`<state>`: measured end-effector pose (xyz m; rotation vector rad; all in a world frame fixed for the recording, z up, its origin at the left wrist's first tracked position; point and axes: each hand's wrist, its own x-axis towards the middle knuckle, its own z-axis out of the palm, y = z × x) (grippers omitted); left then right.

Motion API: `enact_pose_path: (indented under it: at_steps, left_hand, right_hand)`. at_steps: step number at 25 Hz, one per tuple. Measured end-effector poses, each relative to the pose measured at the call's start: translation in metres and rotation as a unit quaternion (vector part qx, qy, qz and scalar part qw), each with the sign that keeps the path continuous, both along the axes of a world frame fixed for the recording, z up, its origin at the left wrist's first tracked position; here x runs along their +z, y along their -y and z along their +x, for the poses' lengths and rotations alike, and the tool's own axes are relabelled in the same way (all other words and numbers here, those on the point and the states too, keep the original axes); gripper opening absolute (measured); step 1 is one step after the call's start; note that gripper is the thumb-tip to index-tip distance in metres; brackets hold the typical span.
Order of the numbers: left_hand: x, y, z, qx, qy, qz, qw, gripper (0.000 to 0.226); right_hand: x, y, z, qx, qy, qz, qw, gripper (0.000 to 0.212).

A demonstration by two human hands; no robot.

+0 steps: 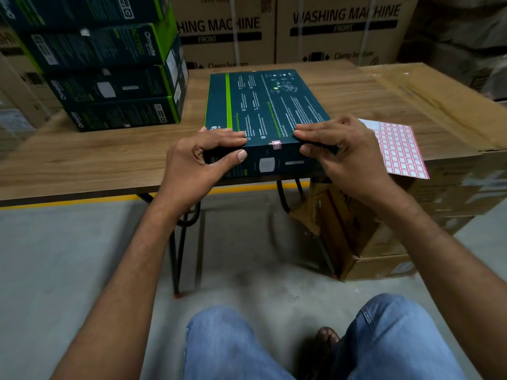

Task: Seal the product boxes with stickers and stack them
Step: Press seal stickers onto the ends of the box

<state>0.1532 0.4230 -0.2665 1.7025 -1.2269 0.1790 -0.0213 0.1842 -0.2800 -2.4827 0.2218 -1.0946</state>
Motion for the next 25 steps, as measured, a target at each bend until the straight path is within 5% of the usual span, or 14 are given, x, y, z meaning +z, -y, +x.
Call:
enact_pose_path:
  at_steps: [8,13,20,25]
  left_hand:
    - [0.000,0.001,0.000,0.005,-0.006,0.006,1.000,0.029]
    - [0.000,0.001,0.000,0.002,-0.010,0.003,1.000,0.029]
    - [0.002,-0.003,-0.004,-0.010,-0.026,0.025,0.999,0.025]
    - [0.006,-0.001,-0.012,0.079,-0.144,0.034,0.986,0.046]
  right_hand:
    - [0.001,-0.033,0.024,0.008,0.035,-0.106,0.994,0.024]
    - [-0.001,-0.026,0.015,0.005,-0.013,-0.128,0.992,0.037]
    - [0.002,-0.027,-0.005,-0.074,-0.007,0.024,0.997,0.041]
    - [0.019,-0.029,-0.005,-0.125,0.000,0.230,0.965,0.040]
